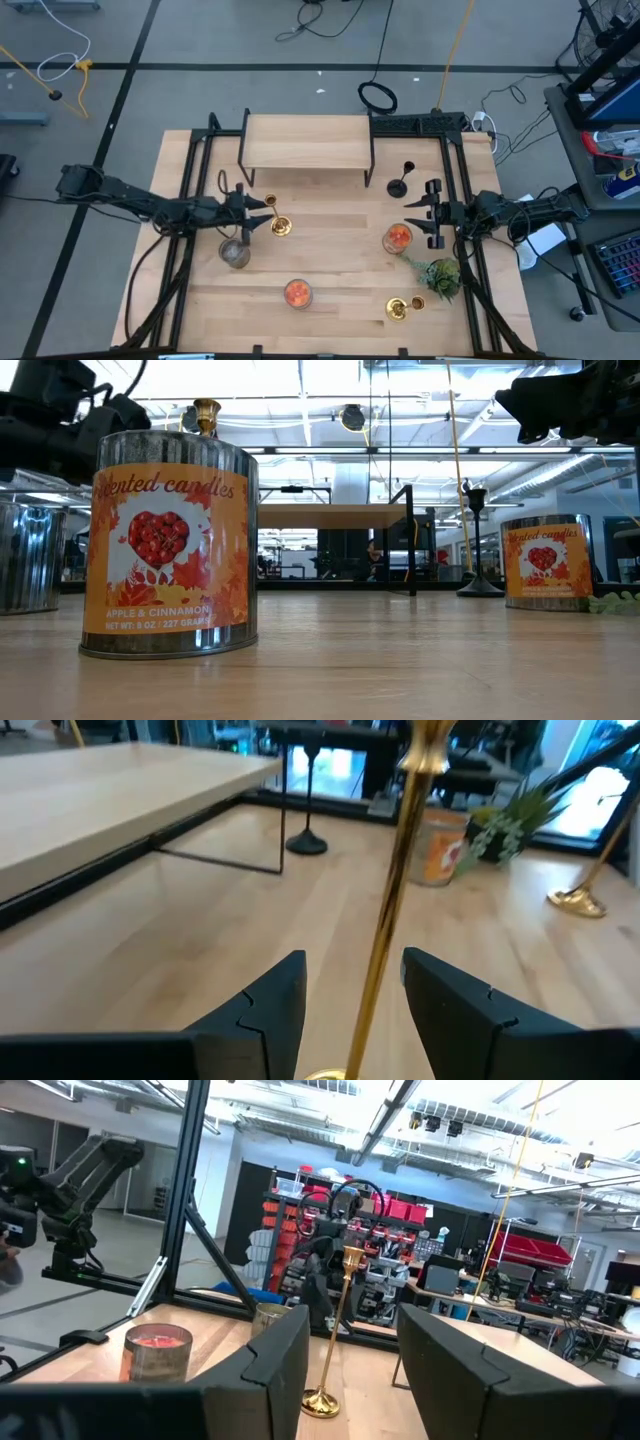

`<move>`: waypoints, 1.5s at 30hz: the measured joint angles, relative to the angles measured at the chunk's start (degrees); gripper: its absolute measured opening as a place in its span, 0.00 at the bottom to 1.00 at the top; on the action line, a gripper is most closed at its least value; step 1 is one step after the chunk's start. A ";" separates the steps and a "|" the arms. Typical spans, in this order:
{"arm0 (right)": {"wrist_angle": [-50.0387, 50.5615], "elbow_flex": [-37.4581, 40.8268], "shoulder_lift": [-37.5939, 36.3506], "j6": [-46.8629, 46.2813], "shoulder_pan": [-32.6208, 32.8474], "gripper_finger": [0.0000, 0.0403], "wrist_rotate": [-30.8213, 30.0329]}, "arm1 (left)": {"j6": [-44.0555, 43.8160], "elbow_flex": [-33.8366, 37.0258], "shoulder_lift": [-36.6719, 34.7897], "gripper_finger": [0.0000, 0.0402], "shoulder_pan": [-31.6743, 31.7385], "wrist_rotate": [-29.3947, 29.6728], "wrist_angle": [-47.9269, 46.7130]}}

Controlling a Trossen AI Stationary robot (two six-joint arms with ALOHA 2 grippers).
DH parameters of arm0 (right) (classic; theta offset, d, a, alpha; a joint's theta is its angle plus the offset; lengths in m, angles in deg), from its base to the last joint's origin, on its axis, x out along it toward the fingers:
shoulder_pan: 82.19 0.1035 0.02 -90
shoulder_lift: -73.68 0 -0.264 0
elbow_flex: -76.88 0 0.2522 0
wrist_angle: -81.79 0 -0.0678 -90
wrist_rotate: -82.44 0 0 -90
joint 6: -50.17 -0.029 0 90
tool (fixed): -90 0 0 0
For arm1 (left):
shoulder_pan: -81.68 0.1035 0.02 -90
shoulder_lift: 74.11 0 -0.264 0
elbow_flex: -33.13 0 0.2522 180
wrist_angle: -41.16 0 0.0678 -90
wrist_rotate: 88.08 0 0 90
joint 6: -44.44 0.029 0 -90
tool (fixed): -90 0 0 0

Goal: Pick & Place candle stick holders
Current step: Put the top light brown candleholder on the shelf

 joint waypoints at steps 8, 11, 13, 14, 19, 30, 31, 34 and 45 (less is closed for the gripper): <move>0.06 -0.01 0.00 -0.09 0.00 0.38 0.00 | 3.18 -5.07 8.83 0.43 0.94 0.02 0.02; 0.37 -0.02 0.00 -0.46 0.00 0.38 0.00 | 5.07 -5.32 10.74 0.41 0.74 0.04 -0.04; 0.66 0.00 0.00 -0.50 0.02 0.38 0.02 | 6.42 -5.32 11.91 0.37 0.70 0.05 -0.12; 0.59 -0.02 0.11 -0.58 0.00 0.38 0.01 | 6.81 -5.32 12.28 0.33 0.70 0.06 -0.05; 0.53 0.00 0.59 -0.61 0.02 0.38 0.02 | 6.85 -5.32 13.20 0.09 0.70 0.61 3.13; 0.55 -0.01 1.88 -0.63 0.02 0.38 0.02 | 6.52 -11.28 13.00 0.04 0.68 1.09 6.73; 0.52 -0.02 1.88 -0.63 0.02 0.38 0.02 | 6.96 -12.80 12.96 0.04 1.11 1.09 6.58; 0.50 -0.02 1.88 -0.63 0.02 0.38 0.02 | 7.78 -18.32 12.88 0.04 3.08 1.14 3.52; 0.92 0.00 1.95 -4.74 0.02 0.38 0.02 | 7.06 -39.54 6.13 0.04 13.12 -0.60 -29.26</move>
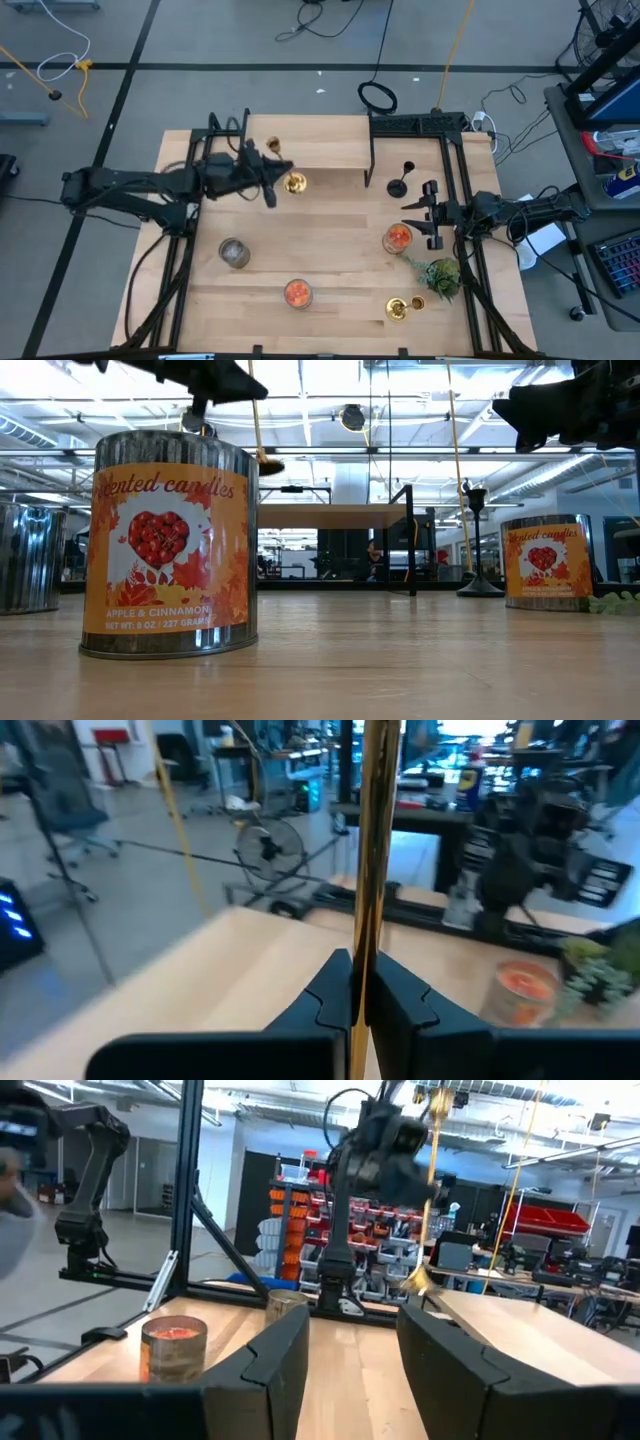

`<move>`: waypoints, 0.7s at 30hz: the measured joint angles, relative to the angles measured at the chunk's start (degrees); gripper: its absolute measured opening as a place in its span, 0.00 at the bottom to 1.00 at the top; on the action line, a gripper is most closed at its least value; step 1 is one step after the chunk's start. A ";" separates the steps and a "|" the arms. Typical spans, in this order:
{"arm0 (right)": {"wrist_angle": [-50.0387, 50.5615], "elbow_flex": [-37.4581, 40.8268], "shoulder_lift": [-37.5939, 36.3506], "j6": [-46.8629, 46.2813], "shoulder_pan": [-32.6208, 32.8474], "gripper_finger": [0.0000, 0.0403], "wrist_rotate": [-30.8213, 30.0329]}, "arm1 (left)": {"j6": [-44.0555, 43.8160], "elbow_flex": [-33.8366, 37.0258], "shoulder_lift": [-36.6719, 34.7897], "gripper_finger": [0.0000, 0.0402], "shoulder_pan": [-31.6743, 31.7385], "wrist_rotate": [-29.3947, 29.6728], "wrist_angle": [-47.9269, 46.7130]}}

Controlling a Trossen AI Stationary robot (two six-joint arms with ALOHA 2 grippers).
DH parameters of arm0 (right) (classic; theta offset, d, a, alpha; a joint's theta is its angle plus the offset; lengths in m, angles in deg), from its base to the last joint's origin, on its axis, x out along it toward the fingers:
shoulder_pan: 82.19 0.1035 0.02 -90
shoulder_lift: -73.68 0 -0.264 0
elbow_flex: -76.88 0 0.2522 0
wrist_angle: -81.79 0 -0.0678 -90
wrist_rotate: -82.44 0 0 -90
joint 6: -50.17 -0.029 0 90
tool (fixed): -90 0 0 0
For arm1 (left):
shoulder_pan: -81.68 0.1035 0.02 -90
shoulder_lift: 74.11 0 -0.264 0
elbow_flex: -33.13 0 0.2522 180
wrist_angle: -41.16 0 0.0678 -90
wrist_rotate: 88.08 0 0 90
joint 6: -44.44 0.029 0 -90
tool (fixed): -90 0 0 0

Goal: Pick & Place candle stick holders
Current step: Put the top light brown candleholder on the shelf

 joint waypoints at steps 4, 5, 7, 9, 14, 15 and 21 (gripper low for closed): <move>-0.02 -0.01 0.04 0.00 0.00 0.38 -0.01 | 0.22 -2.55 -1.48 0.04 4.79 0.20 -3.95; -0.08 -0.02 0.04 0.00 0.00 0.38 0.00 | 0.24 -2.71 -1.62 0.04 6.24 0.20 -4.10; -0.46 -0.02 0.04 0.00 0.00 0.38 -0.02 | 0.28 -2.76 -1.71 0.04 10.02 0.17 -4.98; -0.44 0.00 0.04 0.00 0.00 0.38 -0.02 | 0.16 -2.74 -1.63 0.04 14.22 0.18 -6.53; -0.42 -0.01 0.04 0.00 0.00 0.38 -0.07 | -0.19 -2.69 -1.06 0.04 23.51 -0.47 -8.44; -0.42 -0.02 0.04 0.00 0.00 0.38 -0.07 | 0.10 -2.67 -1.08 0.04 25.21 -1.39 -8.34; -0.42 -0.02 0.04 0.09 -0.01 0.38 -0.23 | -0.83 -2.69 0.57 0.04 33.64 -8.14 -6.55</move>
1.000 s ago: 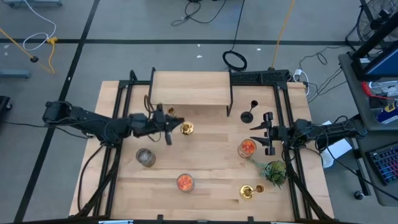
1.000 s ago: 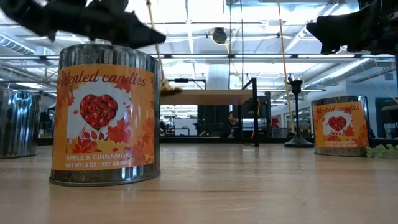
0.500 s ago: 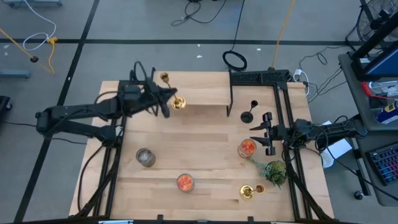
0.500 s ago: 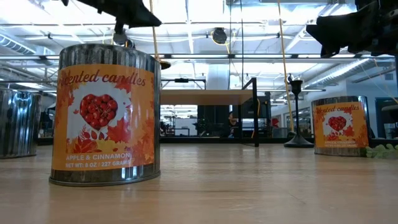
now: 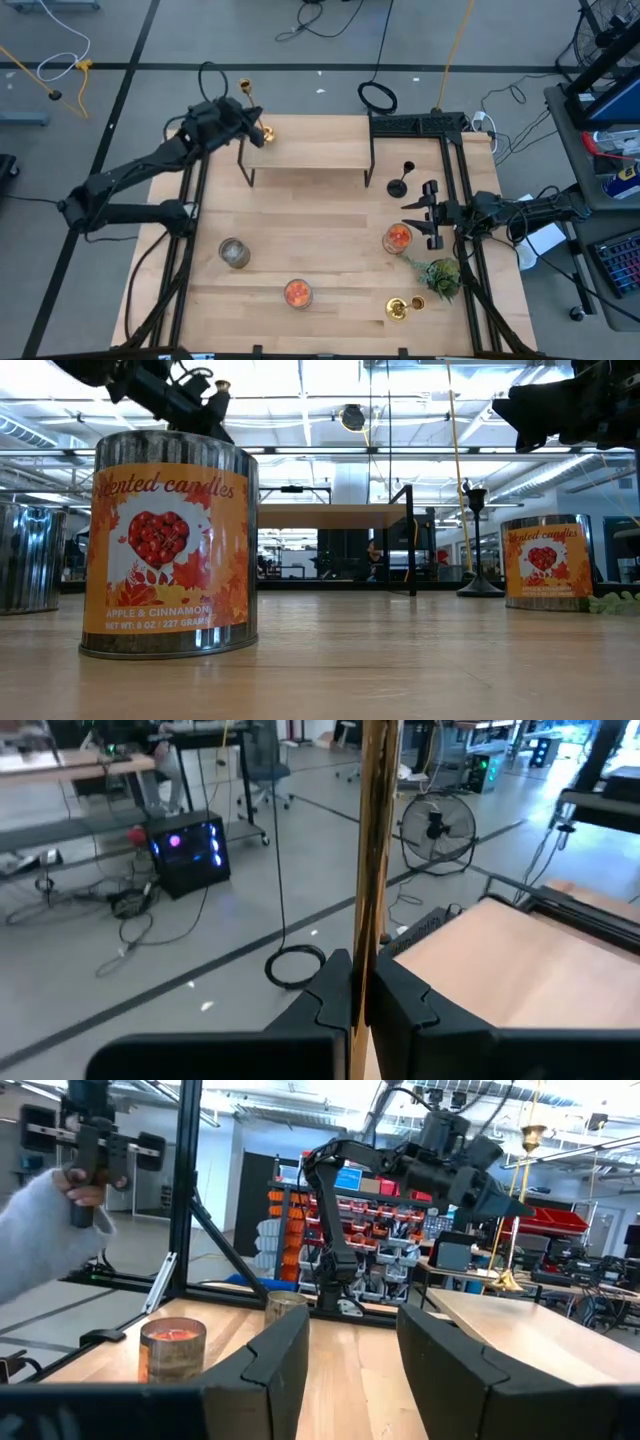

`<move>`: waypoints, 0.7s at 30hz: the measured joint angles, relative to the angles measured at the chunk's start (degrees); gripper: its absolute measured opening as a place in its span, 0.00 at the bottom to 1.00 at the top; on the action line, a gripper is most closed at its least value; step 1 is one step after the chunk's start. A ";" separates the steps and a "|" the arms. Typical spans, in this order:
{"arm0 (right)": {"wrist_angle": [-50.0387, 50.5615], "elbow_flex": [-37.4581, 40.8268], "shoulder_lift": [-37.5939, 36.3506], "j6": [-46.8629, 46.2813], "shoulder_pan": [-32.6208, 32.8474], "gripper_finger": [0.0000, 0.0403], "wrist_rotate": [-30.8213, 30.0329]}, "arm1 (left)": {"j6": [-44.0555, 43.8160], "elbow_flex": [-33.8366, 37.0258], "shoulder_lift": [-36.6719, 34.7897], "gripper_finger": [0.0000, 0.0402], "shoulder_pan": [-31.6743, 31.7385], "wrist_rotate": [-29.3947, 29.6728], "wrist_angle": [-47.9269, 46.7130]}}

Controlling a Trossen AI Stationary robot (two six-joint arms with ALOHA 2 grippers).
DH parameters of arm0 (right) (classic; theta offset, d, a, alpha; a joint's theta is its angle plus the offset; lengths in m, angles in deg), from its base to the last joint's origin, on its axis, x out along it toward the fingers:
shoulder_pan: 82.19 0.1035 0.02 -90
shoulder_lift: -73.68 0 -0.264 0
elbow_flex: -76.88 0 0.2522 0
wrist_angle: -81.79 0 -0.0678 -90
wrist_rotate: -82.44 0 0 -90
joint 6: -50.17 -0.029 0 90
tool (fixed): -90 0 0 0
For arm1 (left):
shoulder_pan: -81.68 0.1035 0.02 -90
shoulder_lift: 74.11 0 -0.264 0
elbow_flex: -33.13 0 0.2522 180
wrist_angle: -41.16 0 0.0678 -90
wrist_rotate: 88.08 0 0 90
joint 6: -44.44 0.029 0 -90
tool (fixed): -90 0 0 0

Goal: Pick & Place candle stick holders
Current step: Put the top light brown candleholder on the shelf

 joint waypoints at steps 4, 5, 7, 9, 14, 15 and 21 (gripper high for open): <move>-0.02 0.00 0.00 0.04 0.01 0.38 -0.05 | -1.00 0.00 3.58 0.04 3.59 -3.80 3.25; -0.02 0.00 0.00 0.05 0.01 0.38 -0.05 | -0.94 0.02 4.57 0.04 4.29 -3.95 3.86; -0.02 0.01 0.00 0.11 0.01 0.38 -0.05 | -0.89 0.02 6.65 0.04 5.54 -3.96 5.99; -0.02 0.00 0.00 0.11 0.01 0.38 -0.05 | -1.08 0.02 8.02 0.04 6.93 -3.93 7.17; 0.00 0.02 0.00 -0.17 0.01 0.38 -0.05 | -1.10 0.00 9.34 0.04 8.81 -3.96 8.51; 0.00 0.02 0.00 -0.17 0.01 0.38 -0.03 | -0.84 0.00 9.34 0.04 9.03 -4.04 8.46; 0.00 0.01 0.00 0.31 0.00 0.38 -0.04 | 0.04 0.00 9.34 0.04 9.15 -5.26 8.20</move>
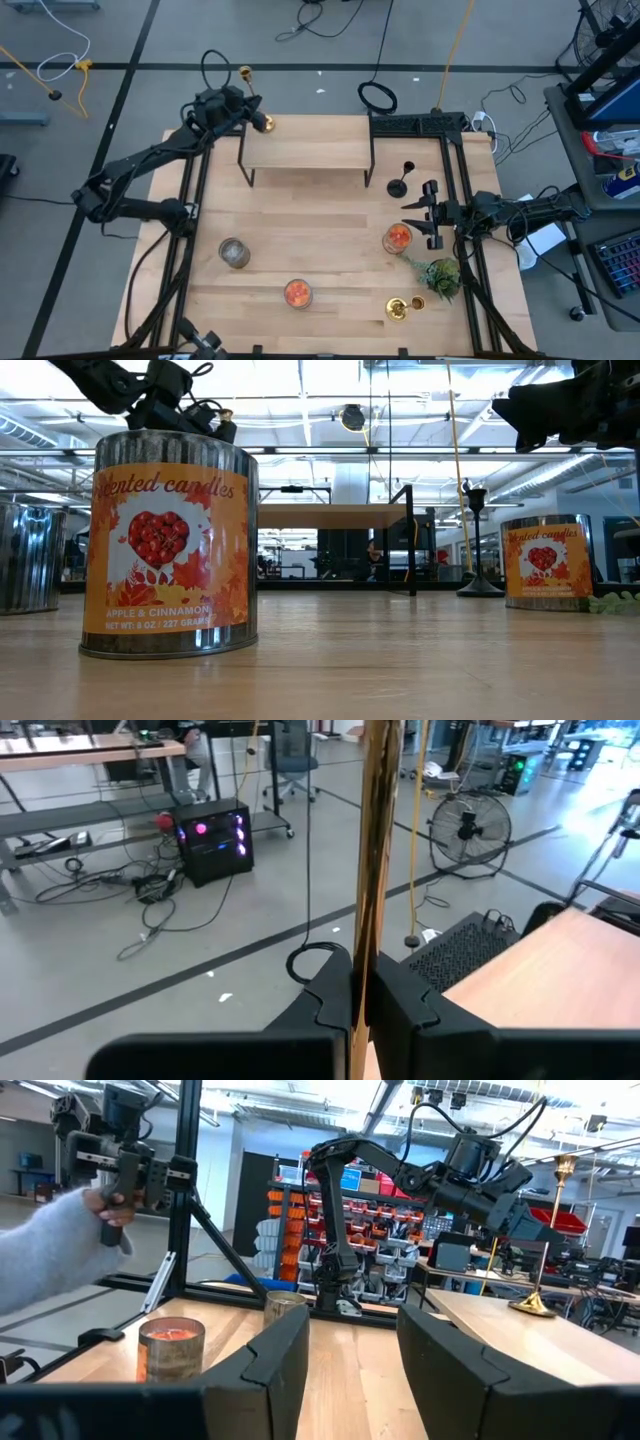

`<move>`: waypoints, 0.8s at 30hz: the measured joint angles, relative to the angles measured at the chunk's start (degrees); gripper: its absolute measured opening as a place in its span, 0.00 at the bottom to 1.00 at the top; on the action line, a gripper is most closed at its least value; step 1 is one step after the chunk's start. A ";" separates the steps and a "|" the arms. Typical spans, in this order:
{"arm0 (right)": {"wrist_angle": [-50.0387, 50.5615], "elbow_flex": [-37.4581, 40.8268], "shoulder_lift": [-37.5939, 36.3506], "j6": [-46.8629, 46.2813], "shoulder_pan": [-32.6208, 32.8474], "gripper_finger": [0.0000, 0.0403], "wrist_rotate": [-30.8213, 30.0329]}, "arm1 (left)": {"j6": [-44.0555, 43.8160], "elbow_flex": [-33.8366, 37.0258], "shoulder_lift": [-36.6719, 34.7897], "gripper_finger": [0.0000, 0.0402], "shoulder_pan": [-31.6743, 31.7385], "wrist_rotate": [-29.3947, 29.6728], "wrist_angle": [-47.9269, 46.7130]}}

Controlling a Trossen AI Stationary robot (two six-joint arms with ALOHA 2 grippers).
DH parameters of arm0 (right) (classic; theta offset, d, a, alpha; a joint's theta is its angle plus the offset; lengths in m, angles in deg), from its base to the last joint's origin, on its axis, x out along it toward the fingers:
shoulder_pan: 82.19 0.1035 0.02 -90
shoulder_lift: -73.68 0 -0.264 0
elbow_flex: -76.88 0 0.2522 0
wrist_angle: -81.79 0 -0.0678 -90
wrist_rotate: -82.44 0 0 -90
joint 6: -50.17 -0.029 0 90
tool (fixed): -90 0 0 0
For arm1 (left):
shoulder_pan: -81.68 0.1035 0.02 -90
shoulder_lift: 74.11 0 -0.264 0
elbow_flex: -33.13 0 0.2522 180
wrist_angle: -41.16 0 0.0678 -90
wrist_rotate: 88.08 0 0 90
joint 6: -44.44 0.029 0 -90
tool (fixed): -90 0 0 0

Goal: Pick & Place candle stick holders
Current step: Put the top light brown candleholder on the shelf, then put the black candleholder on the shelf

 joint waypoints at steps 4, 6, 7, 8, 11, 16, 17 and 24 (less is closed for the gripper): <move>0.00 0.00 0.00 0.00 0.01 0.38 0.00 | -0.09 0.00 0.03 0.12 0.00 -0.56 -0.57; 0.00 -0.01 0.00 -0.22 0.01 0.38 0.01 | -0.11 0.00 0.13 0.16 0.00 -0.56 -0.79; 0.00 0.00 0.00 -0.40 0.00 0.38 0.01 | -0.11 0.00 0.11 0.18 0.00 -0.56 -0.73; 0.00 -0.01 0.00 -0.49 0.00 0.38 0.06 | -0.11 0.00 0.09 0.19 0.00 -0.55 -0.55; 0.02 -0.01 0.00 -0.55 0.01 0.38 0.16 | -0.06 0.00 0.09 0.20 0.00 -0.45 -0.52; -0.09 0.00 0.00 -0.56 0.00 0.38 0.20 | 0.38 0.00 0.09 0.21 -0.02 -1.02 -1.67; -0.56 -0.02 0.00 -0.47 0.01 0.38 0.21 | 0.69 0.00 0.09 0.21 -0.02 -1.36 -2.13; -3.73 -0.05 -0.01 2.03 0.00 0.38 0.21 | 1.20 0.02 0.07 0.21 -0.02 -1.48 -3.54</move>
